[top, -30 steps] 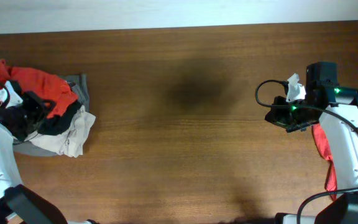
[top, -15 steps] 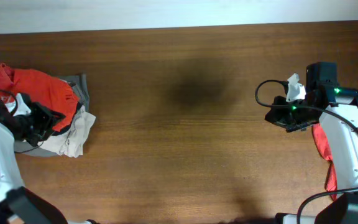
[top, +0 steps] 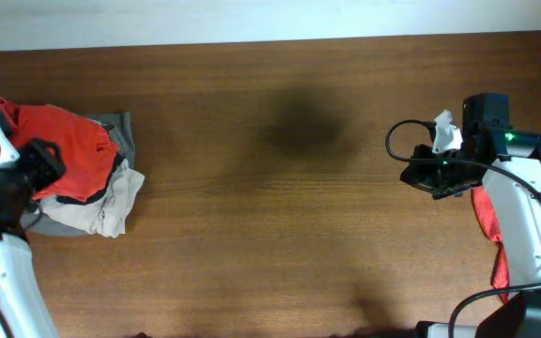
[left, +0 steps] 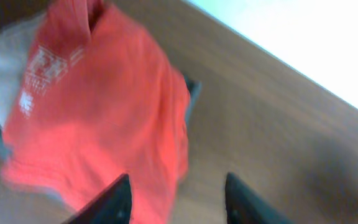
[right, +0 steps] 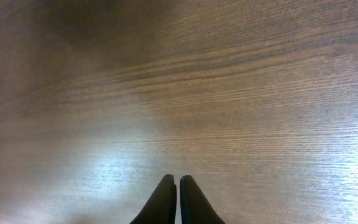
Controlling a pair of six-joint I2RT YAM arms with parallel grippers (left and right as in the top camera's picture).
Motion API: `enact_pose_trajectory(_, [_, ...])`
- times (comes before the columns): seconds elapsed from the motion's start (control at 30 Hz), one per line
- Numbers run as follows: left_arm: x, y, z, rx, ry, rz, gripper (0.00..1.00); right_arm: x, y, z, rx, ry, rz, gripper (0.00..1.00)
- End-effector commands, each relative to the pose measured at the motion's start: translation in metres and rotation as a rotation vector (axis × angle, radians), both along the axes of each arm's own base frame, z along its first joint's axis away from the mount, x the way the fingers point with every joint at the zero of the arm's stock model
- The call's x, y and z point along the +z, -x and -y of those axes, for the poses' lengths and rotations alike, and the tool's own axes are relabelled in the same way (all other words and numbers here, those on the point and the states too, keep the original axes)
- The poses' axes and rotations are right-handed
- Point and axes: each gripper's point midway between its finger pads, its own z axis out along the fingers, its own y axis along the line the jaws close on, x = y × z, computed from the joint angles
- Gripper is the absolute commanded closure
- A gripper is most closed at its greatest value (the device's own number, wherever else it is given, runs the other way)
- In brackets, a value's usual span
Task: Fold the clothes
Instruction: 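Lower the orange bundle onto the left clothes pile and release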
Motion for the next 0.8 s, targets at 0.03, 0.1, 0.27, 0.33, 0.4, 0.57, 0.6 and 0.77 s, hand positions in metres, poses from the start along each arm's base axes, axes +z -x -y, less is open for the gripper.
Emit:
enact_pose_trajectory(0.03, [-0.014, -0.021, -0.023, -0.035, -0.125, -0.027, 0.79, 0.009, -0.004, -0.001, 0.01, -0.005, 0.035, 0.91])
enact_pose_trajectory(0.1, [-0.036, -0.026, -0.037, 0.003, -0.135, -0.09, 0.88, 0.009, -0.004, -0.001, 0.01, -0.005, 0.035, 0.91])
enact_pose_trajectory(0.27, [-0.114, -0.025, -0.072, 0.112, -0.141, -0.33, 0.93, 0.009, -0.004, -0.001, 0.01, -0.005, 0.035, 0.91])
enact_pose_trajectory(0.33, [-0.146, -0.015, -0.092, 0.23, -0.139, -0.436, 0.92, 0.009, -0.003, -0.001, 0.01, -0.006, 0.032, 0.91])
enact_pose_trajectory(0.4, [-0.178, -0.008, -0.105, 0.309, -0.117, -0.51, 0.92, 0.008, -0.002, -0.001, 0.01, -0.007, 0.026, 0.91])
enact_pose_trajectory(0.57, [-0.227, -0.018, -0.093, 0.213, -0.027, -0.563, 0.91, 0.008, 0.0, -0.001, 0.01, -0.008, 0.016, 0.91])
enact_pose_trajectory(0.6, [-0.227, -0.019, -0.091, 0.209, -0.026, -0.561, 0.92, 0.008, 0.001, -0.001, 0.01, -0.008, 0.016, 0.91])
enact_pose_trajectory(0.77, [-0.179, -0.036, -0.094, 0.205, -0.052, -0.463, 0.89, 0.008, 0.0, -0.001, 0.01, -0.008, 0.016, 0.91])
